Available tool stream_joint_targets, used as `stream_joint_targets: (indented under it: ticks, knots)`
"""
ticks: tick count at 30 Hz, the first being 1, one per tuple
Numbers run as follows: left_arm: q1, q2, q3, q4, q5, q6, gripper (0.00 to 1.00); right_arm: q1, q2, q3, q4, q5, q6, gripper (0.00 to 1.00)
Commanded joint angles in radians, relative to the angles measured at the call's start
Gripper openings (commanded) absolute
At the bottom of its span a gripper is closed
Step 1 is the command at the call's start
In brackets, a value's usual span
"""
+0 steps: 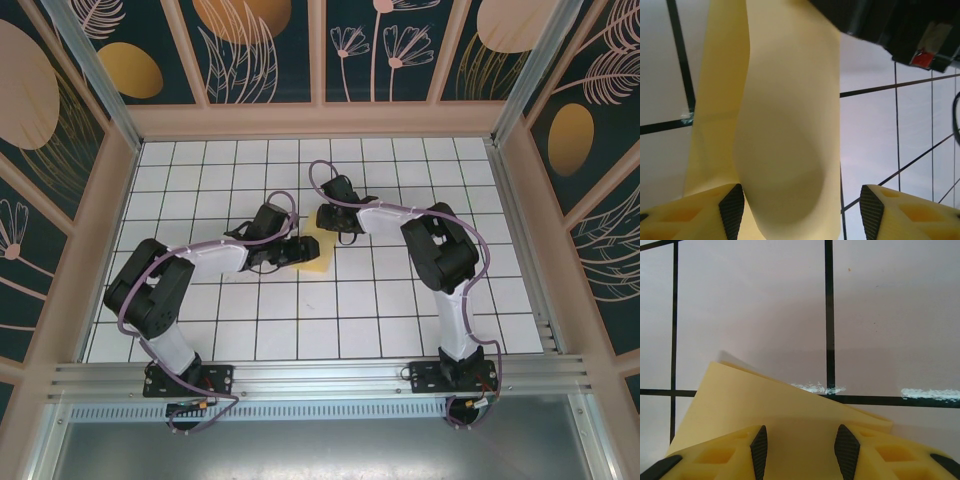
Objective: Fold a paper plane with a square sheet of paper (pick it up from the middle)
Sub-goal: Fold the triangle a second time at the center of the table.
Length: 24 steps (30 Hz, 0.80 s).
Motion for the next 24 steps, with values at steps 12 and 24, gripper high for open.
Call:
stream_joint_targets:
  ticks: [12,24]
  knots:
    - [0.048,0.073,0.015,0.245,0.051,-0.005,0.66,-0.020,0.083,-0.088,-0.102,-0.076,0.027,0.46]
    - [0.071,0.081,-0.012,0.328,0.139,0.052,0.62,-0.031,0.074,-0.101,-0.083,-0.101,0.033,0.46]
